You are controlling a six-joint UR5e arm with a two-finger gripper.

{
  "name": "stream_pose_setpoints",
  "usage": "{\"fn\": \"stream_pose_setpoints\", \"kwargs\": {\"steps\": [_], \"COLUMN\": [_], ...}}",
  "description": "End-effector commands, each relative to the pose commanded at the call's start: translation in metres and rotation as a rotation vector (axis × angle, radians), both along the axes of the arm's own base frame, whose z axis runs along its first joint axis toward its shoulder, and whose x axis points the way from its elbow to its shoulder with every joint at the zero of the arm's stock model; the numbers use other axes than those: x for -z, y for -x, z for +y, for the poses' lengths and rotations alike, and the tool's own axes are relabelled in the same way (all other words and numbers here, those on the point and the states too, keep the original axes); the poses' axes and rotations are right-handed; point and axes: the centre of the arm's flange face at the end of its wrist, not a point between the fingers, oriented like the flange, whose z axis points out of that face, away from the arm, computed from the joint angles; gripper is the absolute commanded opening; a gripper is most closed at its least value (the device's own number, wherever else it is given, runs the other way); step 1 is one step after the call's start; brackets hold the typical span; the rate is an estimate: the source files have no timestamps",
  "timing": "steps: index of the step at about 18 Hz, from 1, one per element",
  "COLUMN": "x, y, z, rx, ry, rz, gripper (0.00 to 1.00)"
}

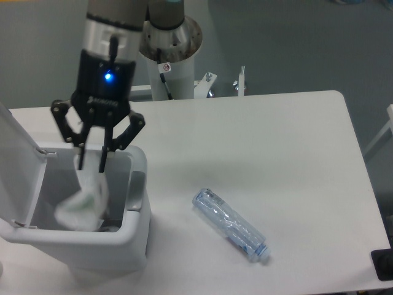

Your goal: Place the trash in the trash can

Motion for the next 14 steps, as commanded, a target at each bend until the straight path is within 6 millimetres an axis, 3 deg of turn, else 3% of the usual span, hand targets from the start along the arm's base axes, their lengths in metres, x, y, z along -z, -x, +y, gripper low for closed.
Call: {"fn": "stream_pose_setpoints", "kwargs": {"steps": [2, 5, 10, 12, 14], "x": [0.005, 0.032, 0.133, 0.19, 0.231], "y": [0.01, 0.09, 0.195, 0.227, 0.253], "z": [-0.002, -0.028, -0.05, -0.052, -0.059], "rx": [-0.021, -0.209, -0.417, -0.457, -0.49], "ry": [0.013, 0.071, 0.249, 0.336, 0.4], "rz": [0.003, -0.028, -0.094, -0.131, -0.152], "gripper": [1.0, 1.0, 1.0, 1.0, 1.0]}}
